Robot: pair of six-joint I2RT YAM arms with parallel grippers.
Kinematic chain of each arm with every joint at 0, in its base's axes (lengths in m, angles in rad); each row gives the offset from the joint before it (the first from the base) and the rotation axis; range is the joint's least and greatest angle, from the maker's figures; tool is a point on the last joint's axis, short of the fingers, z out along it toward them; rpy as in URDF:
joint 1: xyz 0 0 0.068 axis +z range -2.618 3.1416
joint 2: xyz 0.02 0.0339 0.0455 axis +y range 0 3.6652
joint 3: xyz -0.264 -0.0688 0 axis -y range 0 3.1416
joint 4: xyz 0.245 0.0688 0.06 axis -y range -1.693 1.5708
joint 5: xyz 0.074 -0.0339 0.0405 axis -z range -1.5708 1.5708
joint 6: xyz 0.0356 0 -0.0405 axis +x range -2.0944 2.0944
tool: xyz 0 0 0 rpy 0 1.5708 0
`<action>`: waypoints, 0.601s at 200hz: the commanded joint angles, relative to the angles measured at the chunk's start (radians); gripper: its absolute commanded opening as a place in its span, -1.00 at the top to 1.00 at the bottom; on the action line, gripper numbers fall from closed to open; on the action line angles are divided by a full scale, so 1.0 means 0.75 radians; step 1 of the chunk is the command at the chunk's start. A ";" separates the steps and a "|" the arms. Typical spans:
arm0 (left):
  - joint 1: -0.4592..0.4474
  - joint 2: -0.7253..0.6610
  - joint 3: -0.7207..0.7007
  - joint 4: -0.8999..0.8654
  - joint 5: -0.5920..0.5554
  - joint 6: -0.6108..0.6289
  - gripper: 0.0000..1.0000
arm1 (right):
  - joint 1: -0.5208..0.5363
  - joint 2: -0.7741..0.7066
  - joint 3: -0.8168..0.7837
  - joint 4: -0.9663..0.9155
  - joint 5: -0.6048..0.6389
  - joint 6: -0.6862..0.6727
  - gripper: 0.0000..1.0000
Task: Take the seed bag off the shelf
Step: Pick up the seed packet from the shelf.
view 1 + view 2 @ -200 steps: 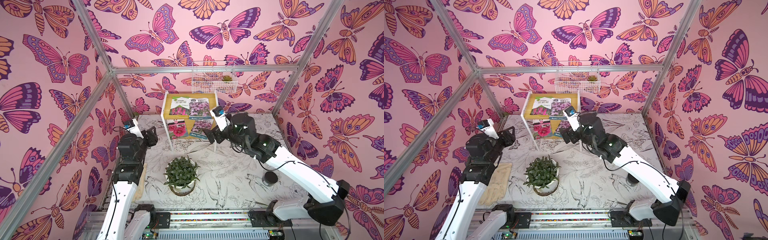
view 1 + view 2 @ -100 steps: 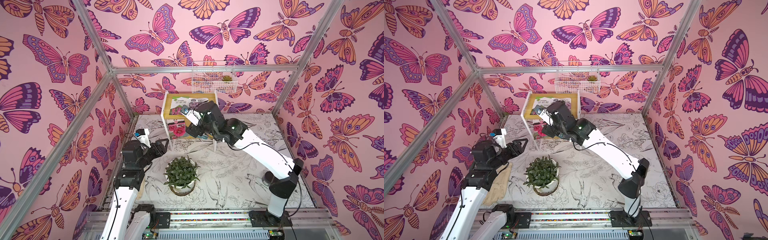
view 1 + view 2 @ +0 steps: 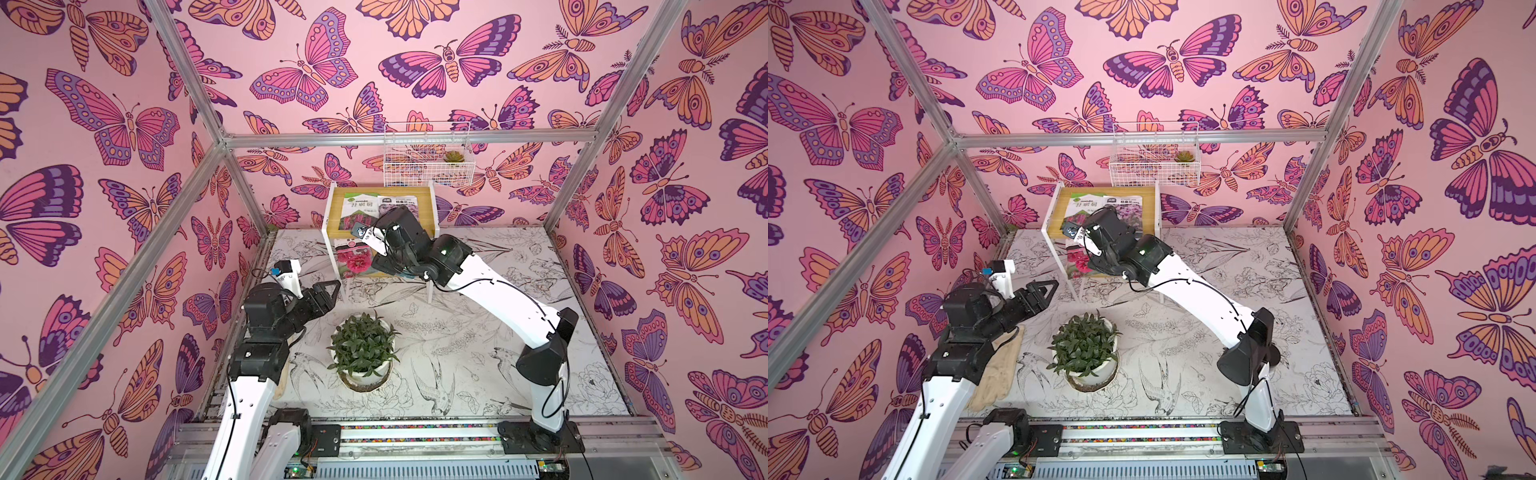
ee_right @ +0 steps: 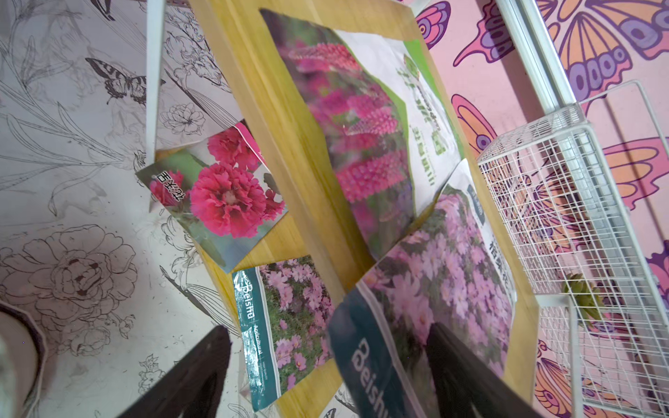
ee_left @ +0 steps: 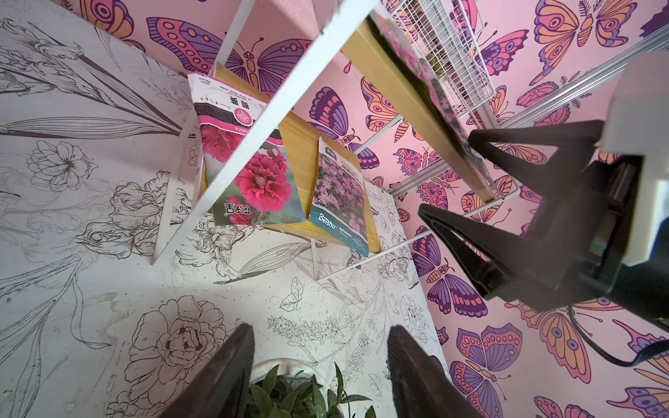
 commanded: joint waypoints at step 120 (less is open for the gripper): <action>-0.012 -0.010 -0.022 -0.013 0.029 -0.031 -0.24 | 0.003 -0.067 0.060 -0.083 0.014 0.062 1.00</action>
